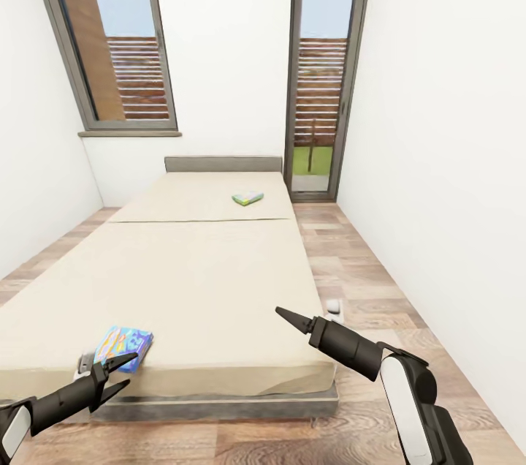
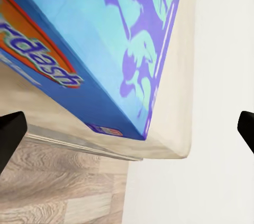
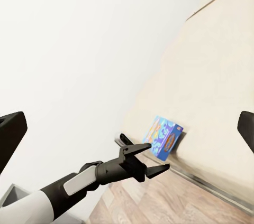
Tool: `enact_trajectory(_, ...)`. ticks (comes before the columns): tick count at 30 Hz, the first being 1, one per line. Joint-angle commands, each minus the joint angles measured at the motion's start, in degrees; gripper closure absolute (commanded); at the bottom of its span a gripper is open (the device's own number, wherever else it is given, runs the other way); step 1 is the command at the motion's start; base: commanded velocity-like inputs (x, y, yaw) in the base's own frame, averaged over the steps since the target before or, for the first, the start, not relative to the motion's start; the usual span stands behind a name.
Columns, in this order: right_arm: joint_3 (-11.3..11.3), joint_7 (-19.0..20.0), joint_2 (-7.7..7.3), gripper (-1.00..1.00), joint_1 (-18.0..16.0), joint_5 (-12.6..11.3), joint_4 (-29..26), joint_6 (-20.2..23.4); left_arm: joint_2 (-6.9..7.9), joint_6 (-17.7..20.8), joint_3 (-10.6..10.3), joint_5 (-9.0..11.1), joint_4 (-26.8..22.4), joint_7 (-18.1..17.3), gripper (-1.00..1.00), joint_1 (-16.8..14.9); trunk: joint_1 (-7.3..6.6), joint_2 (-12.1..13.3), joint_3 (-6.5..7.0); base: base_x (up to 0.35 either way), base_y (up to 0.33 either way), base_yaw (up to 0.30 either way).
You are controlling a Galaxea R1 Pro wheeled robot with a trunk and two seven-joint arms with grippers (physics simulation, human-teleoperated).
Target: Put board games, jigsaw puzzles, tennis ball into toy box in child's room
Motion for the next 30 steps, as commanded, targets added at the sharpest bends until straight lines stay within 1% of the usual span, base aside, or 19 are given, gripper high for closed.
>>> enact_trajectory(1, -0.1, 0.3, 0.05, -1.0, 0.0, 0.1, 0.0, 0.3, 0.0, 0.4, 0.1, 0.1, 0.0, -0.1, -1.0, 0.0, 0.0, 0.0, -0.06, 0.059, 0.025, 0.0)
enact_trajectory(30, -0.1, 0.3, 0.12, -1.0, 0.0, 0.1, 0.0, 0.3, 0.0, 0.4, 0.1, 0.1, 0.0, -0.1, -1.0, 0.0, 0.0, 0.0, -0.06, 0.012, 0.002, 0.0)
